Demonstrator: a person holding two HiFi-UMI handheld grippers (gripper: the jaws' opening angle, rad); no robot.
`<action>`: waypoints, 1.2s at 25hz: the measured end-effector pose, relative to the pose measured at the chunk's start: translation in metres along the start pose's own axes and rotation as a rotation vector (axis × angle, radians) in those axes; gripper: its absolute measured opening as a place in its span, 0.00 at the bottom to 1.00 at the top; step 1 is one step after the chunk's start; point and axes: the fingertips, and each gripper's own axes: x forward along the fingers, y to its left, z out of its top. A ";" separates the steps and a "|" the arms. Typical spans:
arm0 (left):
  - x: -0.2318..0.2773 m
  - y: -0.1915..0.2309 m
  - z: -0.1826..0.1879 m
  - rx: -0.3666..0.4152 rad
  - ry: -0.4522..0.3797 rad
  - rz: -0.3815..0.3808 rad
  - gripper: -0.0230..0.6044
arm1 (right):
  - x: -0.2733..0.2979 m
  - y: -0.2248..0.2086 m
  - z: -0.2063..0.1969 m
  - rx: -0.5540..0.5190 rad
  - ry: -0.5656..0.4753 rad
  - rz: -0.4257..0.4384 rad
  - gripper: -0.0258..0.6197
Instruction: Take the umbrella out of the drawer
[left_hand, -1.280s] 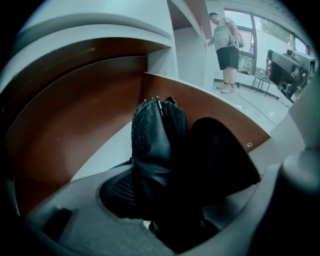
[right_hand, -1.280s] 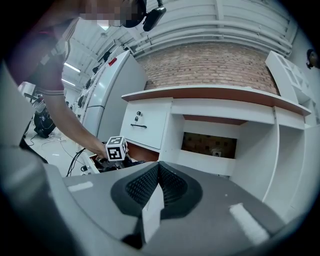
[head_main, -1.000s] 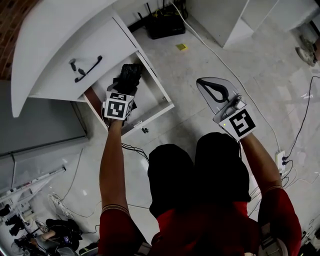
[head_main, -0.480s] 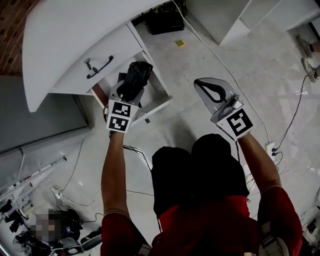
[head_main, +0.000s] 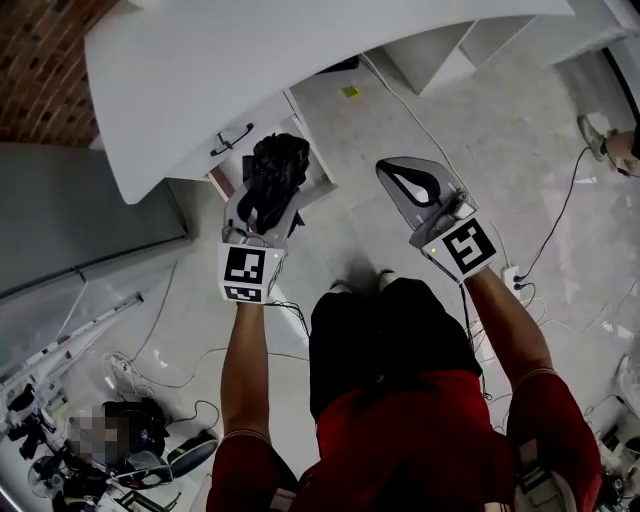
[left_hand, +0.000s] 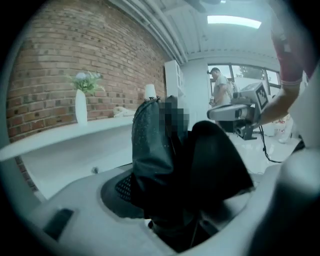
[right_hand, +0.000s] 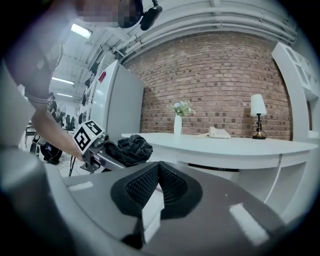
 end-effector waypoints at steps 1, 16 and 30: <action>-0.014 -0.003 0.018 -0.013 -0.025 0.007 0.43 | -0.004 0.002 0.017 0.004 -0.005 0.000 0.06; -0.184 -0.042 0.219 -0.100 -0.287 0.125 0.43 | -0.085 0.034 0.199 0.072 -0.075 -0.001 0.06; -0.281 -0.077 0.283 -0.086 -0.433 0.194 0.43 | -0.148 0.080 0.276 0.044 -0.216 0.020 0.06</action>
